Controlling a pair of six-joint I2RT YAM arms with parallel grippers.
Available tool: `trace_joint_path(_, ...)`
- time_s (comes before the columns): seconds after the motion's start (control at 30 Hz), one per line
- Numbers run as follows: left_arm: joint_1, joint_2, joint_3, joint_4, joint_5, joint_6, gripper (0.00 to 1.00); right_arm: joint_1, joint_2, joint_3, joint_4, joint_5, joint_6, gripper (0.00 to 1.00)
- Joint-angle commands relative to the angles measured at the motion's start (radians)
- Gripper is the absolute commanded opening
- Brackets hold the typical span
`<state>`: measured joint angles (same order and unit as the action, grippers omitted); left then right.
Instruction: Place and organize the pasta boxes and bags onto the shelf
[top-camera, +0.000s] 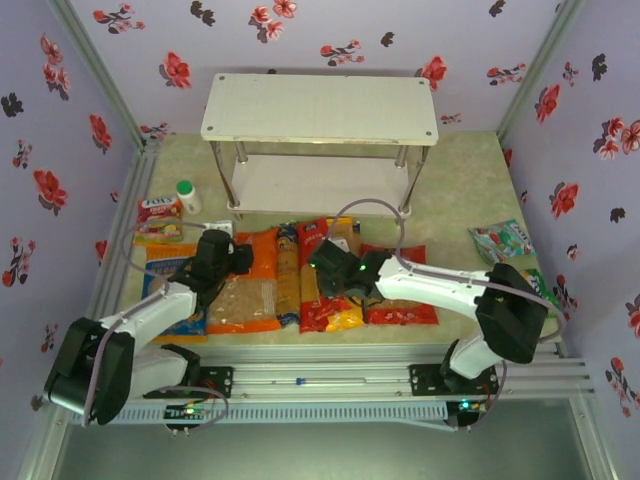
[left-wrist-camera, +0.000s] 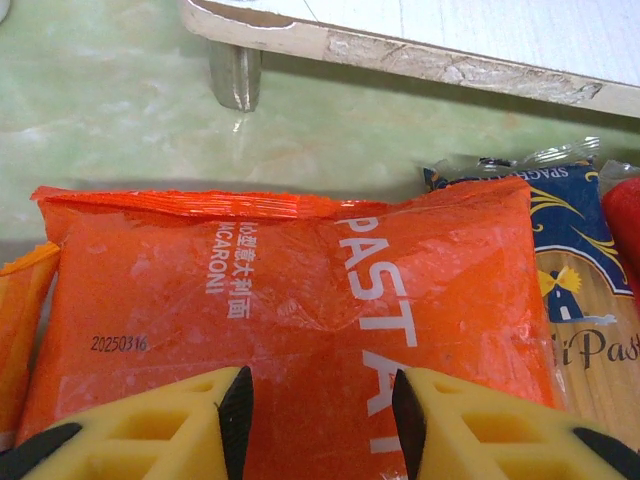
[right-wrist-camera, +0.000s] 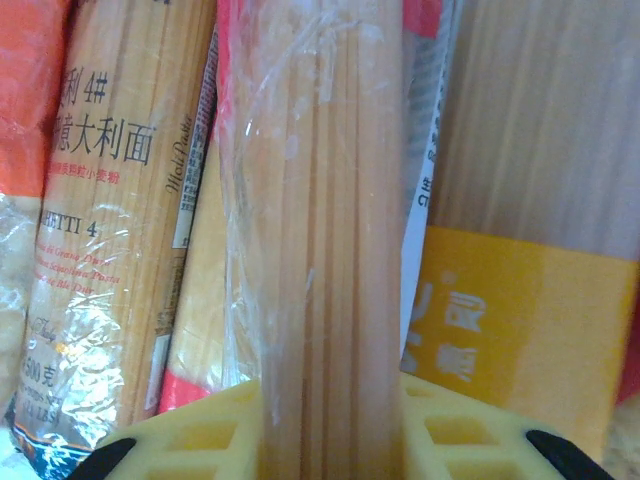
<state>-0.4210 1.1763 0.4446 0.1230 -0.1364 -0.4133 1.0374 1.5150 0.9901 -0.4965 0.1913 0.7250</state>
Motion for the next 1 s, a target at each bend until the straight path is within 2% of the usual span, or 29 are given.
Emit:
trace_joint_path(0.0, -0.008, 0.014, 0.036, 0.028, 0.011, 0.005, 0.44, -0.013, -0.067, -0.016, -0.001, 0.116, -0.046, 0.00)
trace_joint_path(0.6, -0.020, 0.057, 0.068, 0.029, 0.010, 0.005, 0.44, -0.069, -0.389, -0.122, 0.134, 0.320, -0.139, 0.00)
trace_joint_path(0.8, -0.032, 0.093, 0.091, 0.030, 0.011, 0.008, 0.45, -0.194, -0.384, -0.128, 0.211, 0.318, -0.233, 0.00)
trace_joint_path(0.97, -0.057, 0.113, 0.112, 0.027, 0.012, 0.026, 0.48, -0.317, -0.316, -0.099, 0.308, 0.283, -0.313, 0.00)
